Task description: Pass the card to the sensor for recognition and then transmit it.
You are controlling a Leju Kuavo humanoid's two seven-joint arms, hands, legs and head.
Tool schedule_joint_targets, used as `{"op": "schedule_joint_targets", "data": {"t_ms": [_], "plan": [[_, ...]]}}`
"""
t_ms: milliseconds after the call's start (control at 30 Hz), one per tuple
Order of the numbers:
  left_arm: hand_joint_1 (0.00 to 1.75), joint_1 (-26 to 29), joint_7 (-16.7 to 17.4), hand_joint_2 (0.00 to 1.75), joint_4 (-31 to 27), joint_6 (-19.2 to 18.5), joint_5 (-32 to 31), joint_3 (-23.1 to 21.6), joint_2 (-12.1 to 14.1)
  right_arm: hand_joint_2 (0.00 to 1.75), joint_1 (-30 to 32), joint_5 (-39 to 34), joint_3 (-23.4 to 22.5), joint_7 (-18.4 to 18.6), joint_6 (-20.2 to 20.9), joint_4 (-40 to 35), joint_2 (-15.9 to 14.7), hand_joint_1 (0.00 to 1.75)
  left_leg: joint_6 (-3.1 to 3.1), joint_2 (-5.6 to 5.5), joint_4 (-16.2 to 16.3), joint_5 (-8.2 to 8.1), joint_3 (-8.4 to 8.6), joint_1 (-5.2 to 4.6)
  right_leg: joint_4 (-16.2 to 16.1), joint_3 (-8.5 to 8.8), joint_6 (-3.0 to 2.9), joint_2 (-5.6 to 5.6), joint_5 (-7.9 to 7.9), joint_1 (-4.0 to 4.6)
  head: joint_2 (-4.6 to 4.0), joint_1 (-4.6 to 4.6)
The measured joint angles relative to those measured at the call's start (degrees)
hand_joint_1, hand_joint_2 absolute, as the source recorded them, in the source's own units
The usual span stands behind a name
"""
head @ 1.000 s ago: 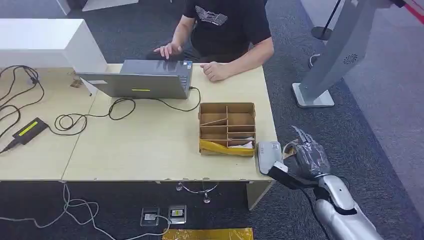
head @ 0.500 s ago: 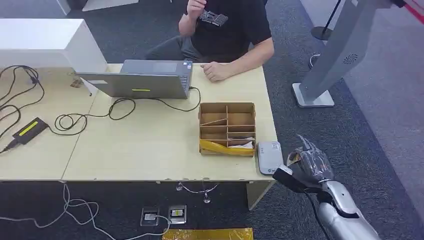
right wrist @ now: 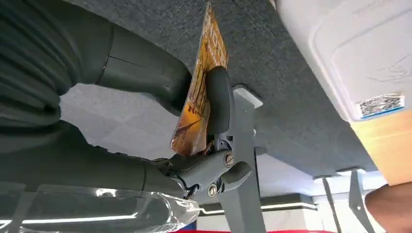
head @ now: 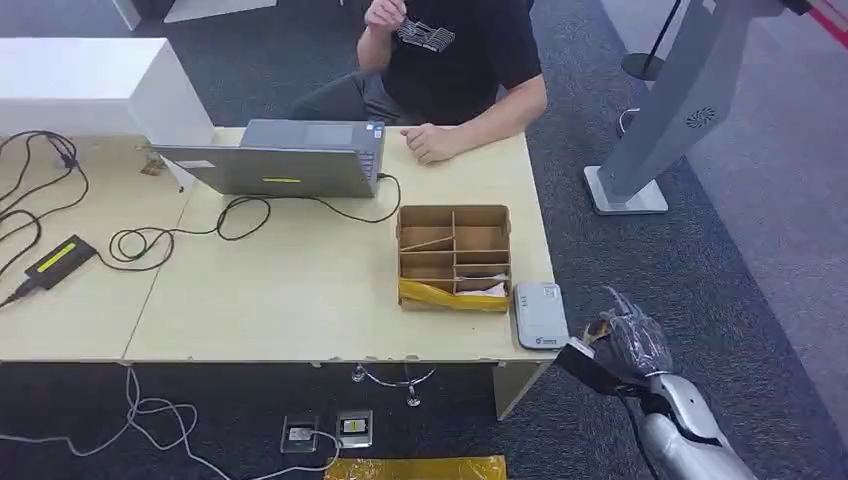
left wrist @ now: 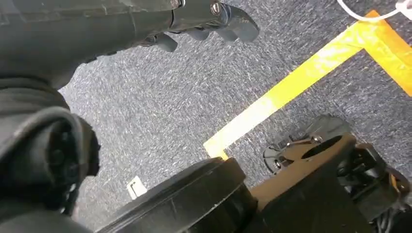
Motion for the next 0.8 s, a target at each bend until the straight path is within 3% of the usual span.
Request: {"op": "schedule_joint_targets", "data": {"t_ms": [167, 400, 800], "plan": [[0.0, 0.04, 0.02, 0.0, 0.0, 0.0, -0.7, -0.52, 0.04, 1.75, -0.4, 0.02, -0.17, 4.31, 1.12, -2.58, -2.43, 1.75, 0.01, -0.02, 0.0, 0.0, -0.01, -0.01, 0.0, 0.02, 0.0, -0.01, 0.0, -0.02, 0.0, 0.0], [0.0, 0.03, 0.02, 0.0, 0.0, -0.37, -1.05, -1.18, 0.09, 1.75, 0.93, 0.2, -0.22, 10.08, 4.48, -13.87, -5.36, 1.75, 0.01, -0.02, 0.0, -0.01, 0.0, 0.0, 0.0, 0.01, 0.0, -0.01, 0.0, 0.0, 0.0, 0.0], [0.0, -0.05, -0.17, 0.0, 0.0, -0.39, -1.44, -1.4, 0.09, 1.75, 4.68, 0.74, 1.37, 12.66, 5.86, -28.41, -5.36, 1.75, 0.0, 0.0, -0.01, -0.01, 0.0, 0.04, 0.0, 0.02, -0.01, 0.0, -0.01, 0.03, 0.0, 0.02]]}}
